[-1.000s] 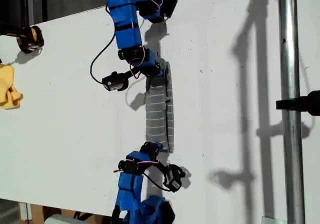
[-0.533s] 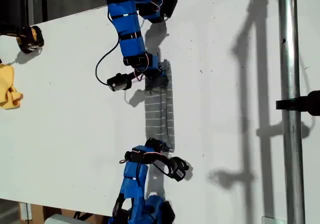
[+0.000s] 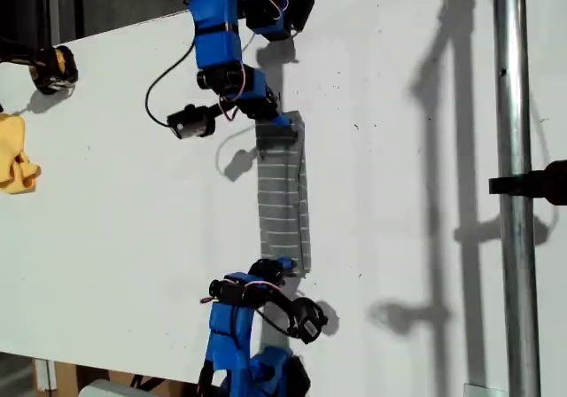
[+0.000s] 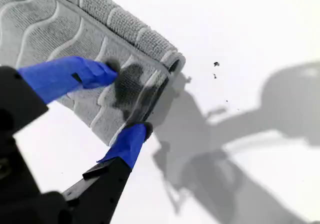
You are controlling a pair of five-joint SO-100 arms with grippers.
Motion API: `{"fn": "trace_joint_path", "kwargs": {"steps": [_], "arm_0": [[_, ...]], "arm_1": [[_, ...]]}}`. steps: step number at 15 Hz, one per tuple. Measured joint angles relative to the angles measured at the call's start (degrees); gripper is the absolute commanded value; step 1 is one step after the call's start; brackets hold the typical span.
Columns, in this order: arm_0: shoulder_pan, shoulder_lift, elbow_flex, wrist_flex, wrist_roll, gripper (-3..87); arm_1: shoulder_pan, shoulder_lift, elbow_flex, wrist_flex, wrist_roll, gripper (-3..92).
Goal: Grasp corners of a towel and fold twice.
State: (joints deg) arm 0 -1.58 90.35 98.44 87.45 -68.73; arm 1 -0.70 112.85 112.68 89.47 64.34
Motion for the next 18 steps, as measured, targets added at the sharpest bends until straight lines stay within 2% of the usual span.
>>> {"fn": "trace_joint_path", "kwargs": {"steps": [2, 4, 5, 7, 9, 11, 13, 15, 18], "arm_0": [[1.76, 10.72, 2.64, 3.08, -0.88, 24.1], [1.58, 25.93, 12.74, 2.29, -4.75, 22.5], [2.11, 35.42, 20.04, -1.05, -6.77, 21.1], [4.13, 58.45, 38.50, -9.84, -9.23, 18.0], [6.77, 82.44, 57.57, -15.64, -13.45, 17.2], [7.82, 103.62, 71.81, -14.85, -16.00, 17.8], [8.26, 107.31, 75.50, -15.03, -16.52, 17.1], [8.53, 108.37, 76.46, -15.56, -16.52, 16.1], [8.88, 108.46, 76.99, -15.12, -17.40, 16.0]], "arm_1": [[-0.09, 14.68, 0.44, 7.21, 3.69, 32.6], [0.18, 27.16, 5.01, 11.51, 8.61, 31.0], [-0.26, 34.28, 9.23, 11.69, 12.74, 29.4], [-4.92, 51.42, 17.58, 8.70, 20.30, 29.7], [-8.00, 53.61, 22.41, 5.01, 28.04, 30.4], [-11.07, 54.49, 32.34, -0.62, 36.30, 33.6], [-10.11, 47.81, 34.19, -3.60, 39.55, 40.7], [-7.21, 38.14, 36.30, -9.40, 38.23, 43.4], [5.19, 26.63, 36.04, -13.80, 27.25, 44.2]]}}
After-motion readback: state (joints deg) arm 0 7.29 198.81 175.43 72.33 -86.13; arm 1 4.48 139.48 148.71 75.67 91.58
